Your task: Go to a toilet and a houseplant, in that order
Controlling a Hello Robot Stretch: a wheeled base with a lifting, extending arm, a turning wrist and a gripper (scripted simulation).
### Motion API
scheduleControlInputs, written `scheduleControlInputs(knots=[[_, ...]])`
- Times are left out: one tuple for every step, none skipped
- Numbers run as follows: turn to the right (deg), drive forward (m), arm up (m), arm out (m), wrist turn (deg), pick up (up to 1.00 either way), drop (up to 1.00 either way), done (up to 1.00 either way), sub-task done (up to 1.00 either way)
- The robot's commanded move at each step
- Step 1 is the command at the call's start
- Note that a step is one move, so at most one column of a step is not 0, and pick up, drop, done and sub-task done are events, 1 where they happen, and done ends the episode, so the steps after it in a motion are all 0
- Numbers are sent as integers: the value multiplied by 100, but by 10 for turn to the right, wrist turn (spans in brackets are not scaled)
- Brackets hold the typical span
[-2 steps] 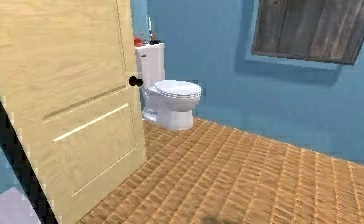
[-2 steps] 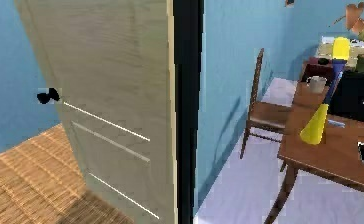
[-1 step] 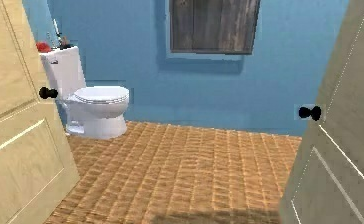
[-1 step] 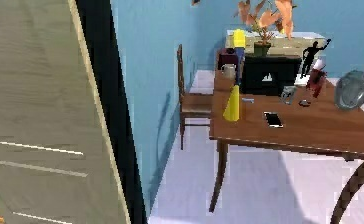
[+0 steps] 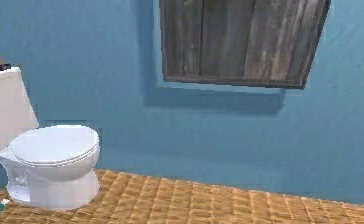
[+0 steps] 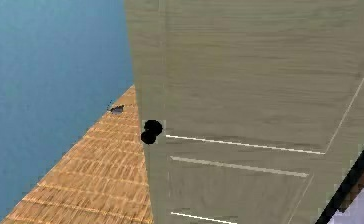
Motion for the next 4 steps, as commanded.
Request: scheduleControlInputs(knots=[[0, 65, 0, 0, 0, 0, 0, 0, 0], [-450, 0, 0, 0, 0, 0, 0, 0, 0], [-120, 0, 0, 0, 0, 0, 0, 0, 0], [0, 0, 0, 0, 0, 0, 0, 0, 100]])
